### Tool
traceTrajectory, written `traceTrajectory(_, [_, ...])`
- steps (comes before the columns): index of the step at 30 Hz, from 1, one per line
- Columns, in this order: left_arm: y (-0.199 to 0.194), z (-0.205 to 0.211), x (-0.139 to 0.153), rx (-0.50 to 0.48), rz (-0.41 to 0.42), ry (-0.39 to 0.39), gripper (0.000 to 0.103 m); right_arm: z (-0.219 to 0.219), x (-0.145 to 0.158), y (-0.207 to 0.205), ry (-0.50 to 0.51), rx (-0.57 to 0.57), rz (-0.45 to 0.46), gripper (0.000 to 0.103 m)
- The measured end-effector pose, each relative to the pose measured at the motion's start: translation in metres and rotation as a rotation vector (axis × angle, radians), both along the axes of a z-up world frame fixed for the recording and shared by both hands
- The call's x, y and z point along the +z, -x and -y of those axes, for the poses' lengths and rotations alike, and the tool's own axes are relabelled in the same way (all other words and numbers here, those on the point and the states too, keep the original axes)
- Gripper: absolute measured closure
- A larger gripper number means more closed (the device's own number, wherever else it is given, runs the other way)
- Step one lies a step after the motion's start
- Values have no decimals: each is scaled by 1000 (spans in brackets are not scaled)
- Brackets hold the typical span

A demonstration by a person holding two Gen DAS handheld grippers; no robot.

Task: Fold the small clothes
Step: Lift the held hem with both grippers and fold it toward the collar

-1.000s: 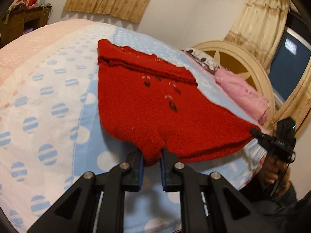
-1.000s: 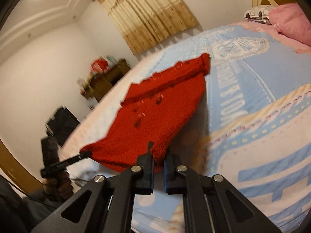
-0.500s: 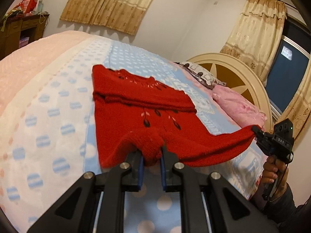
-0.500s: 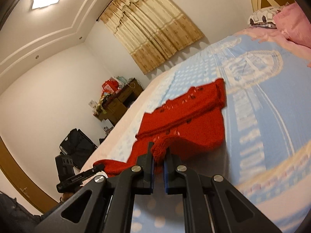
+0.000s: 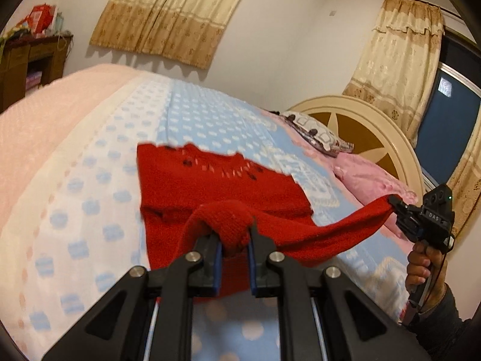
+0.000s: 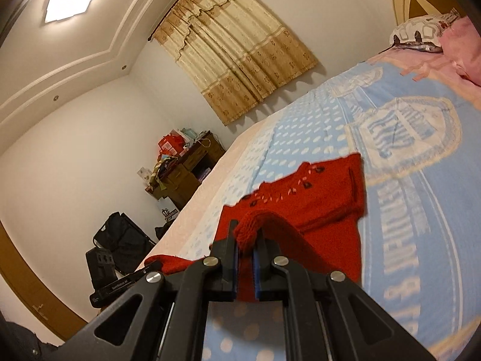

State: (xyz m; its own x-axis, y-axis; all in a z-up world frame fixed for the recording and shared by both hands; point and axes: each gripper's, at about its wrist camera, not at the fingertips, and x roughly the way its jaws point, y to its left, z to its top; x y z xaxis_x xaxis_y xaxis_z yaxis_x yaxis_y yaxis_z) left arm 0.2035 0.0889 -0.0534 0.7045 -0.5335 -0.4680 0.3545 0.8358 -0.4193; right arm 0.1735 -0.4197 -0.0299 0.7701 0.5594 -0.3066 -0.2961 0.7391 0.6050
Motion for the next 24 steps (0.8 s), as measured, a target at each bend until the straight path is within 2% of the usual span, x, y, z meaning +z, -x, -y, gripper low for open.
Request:
traceTrajectory(6, [-42,5,13,11,16,-6,90,-1,19,-50,30,-14,10,97])
traceTrajectory(11, [-85,7,13,27,7,-25,90,1,21,-93,53,-25,-5,97])
traceTrajectory(19, [-149,14,2,32,-23,-52,90,4,9,-164,66,-41,-49,97])
traceTrajectory(24, [-192,21,-16,29,-66,-93,90,7,-13,-219,69,-53,-107,97])
